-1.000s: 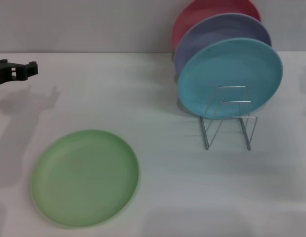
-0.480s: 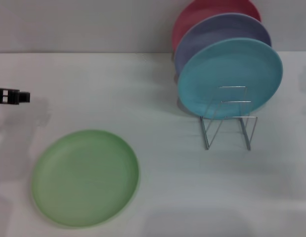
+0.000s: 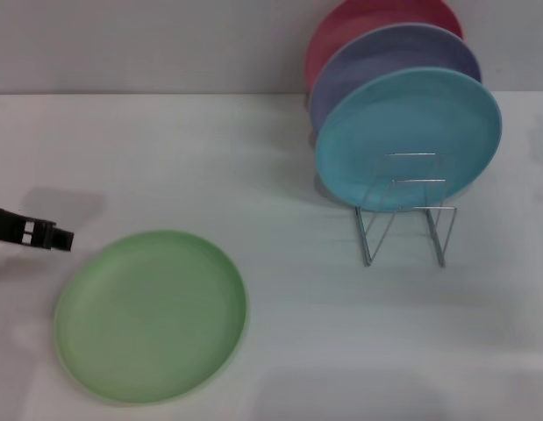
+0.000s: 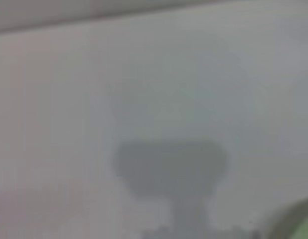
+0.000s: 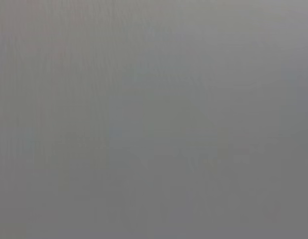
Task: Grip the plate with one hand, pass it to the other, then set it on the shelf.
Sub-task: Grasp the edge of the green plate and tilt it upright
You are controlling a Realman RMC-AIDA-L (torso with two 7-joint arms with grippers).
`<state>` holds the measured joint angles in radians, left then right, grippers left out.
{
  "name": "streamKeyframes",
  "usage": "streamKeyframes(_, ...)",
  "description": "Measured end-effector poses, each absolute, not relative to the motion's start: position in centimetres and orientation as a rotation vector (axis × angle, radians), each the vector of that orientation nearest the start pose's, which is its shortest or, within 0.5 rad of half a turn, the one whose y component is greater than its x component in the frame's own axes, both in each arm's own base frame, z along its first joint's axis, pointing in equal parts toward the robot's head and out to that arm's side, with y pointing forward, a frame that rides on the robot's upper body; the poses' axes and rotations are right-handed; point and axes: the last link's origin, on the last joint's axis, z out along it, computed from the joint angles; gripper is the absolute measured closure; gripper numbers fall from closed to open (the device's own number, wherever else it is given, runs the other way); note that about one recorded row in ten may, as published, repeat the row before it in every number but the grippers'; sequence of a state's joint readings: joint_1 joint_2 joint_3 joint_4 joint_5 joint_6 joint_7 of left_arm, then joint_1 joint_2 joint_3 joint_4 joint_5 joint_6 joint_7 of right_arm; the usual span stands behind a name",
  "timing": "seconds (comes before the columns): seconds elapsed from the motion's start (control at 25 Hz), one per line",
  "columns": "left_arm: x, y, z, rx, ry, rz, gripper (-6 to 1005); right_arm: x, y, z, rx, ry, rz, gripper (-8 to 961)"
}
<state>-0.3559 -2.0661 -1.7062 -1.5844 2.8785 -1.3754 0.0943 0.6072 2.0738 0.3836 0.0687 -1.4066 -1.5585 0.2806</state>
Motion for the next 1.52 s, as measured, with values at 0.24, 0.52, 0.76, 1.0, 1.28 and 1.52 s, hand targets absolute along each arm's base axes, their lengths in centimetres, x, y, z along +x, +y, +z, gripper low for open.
streamKeyframes(0.24, -23.1, 33.7, 4.8, -1.948, -1.312, 0.409, 285, 28.6, 35.9, 7.0, -1.122, 0.352, 1.096, 371)
streamKeyframes(0.52, -23.6, 33.2, 4.4, -1.923, -1.388, 0.449, 286, 28.7, 36.0, 7.4, -1.116, 0.341, 1.087, 371)
streamKeyframes(0.76, -24.2, 32.9, 3.6, -1.913, -1.447, 0.501, 285, 28.7, 36.1, 7.6, -1.115, 0.334, 1.086, 371)
streamKeyframes(1.0, -23.6, 32.8, 2.8, -1.927, -1.453, 0.524, 285, 28.6, 36.3, 7.7, -1.116, 0.33, 1.09, 371)
streamKeyframes(1.28, -23.5, 32.9, 2.2, -1.94, -1.466, 0.535, 286, 28.5, 36.4, 7.8, -1.117, 0.323, 1.089, 371)
streamKeyframes(1.52, -23.7, 33.0, 2.0, -1.939, -1.473, 0.546, 286, 28.6, 36.4, 7.9, -1.115, 0.321, 1.086, 370)
